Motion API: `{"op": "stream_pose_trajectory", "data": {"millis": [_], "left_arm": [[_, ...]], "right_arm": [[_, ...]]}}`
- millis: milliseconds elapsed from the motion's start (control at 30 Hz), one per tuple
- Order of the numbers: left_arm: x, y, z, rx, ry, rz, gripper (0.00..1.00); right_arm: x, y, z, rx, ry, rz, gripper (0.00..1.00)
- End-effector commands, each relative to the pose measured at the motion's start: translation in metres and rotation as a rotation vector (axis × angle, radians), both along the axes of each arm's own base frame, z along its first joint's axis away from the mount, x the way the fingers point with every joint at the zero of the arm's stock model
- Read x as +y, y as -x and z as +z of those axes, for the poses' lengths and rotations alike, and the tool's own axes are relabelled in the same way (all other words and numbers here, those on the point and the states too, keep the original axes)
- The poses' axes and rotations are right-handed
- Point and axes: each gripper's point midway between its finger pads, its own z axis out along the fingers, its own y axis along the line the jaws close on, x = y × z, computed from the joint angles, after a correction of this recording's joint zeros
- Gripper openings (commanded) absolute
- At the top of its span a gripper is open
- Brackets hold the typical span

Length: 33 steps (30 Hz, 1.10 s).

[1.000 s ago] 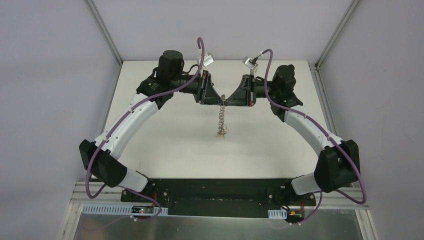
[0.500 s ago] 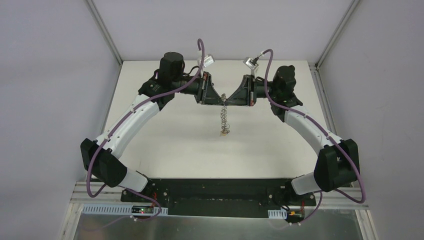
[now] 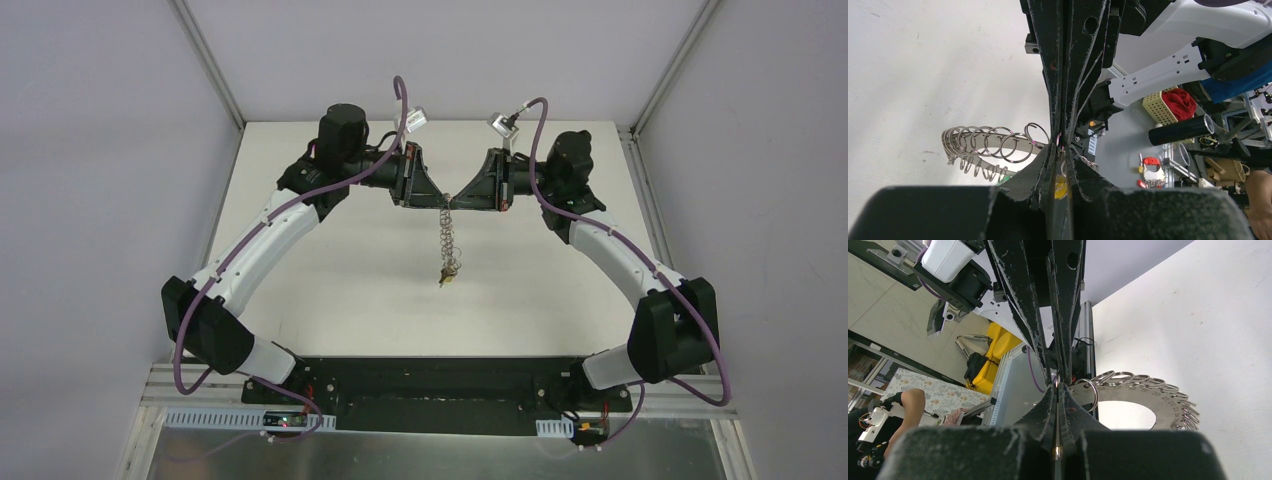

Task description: Put the keys on the keyring

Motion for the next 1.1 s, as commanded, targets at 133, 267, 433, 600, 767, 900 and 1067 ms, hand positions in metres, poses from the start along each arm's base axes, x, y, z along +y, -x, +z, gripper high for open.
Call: {"op": "stream_pose_trajectory", "data": {"millis": [133, 267, 433, 600, 767, 900, 1067], "left_arm": [[-0.003, 0.009, 0.013, -0.014, 0.056, -0.053, 0.13], [-0.002, 0.011, 0.013, -0.015, 0.06, -0.058, 0.1], [-0.002, 0.012, 0.015, -0.019, 0.065, -0.063, 0.04], [-0.003, 0.012, 0.016, -0.019, 0.071, -0.065, 0.0], [0.0, 0.011, 0.017, -0.038, 0.031, -0.052, 0.0], [0.017, 0.005, 0.002, -0.135, -0.13, -0.01, 0.0], [0.037, 0.008, -0.011, -0.205, -0.259, 0.016, 0.0]], "right_arm": [[-0.001, -0.006, 0.01, -0.051, -0.027, -0.028, 0.0], [-0.002, -0.007, 0.01, -0.051, -0.026, -0.033, 0.0], [-0.002, -0.008, 0.01, -0.05, -0.027, -0.036, 0.0], [-0.002, -0.009, 0.009, -0.048, -0.026, -0.04, 0.0], [-0.003, -0.008, 0.006, -0.064, -0.022, -0.035, 0.04], [-0.007, -0.01, -0.001, -0.096, 0.011, -0.044, 0.35], [-0.013, -0.024, -0.006, -0.122, 0.065, -0.114, 0.52]]}}
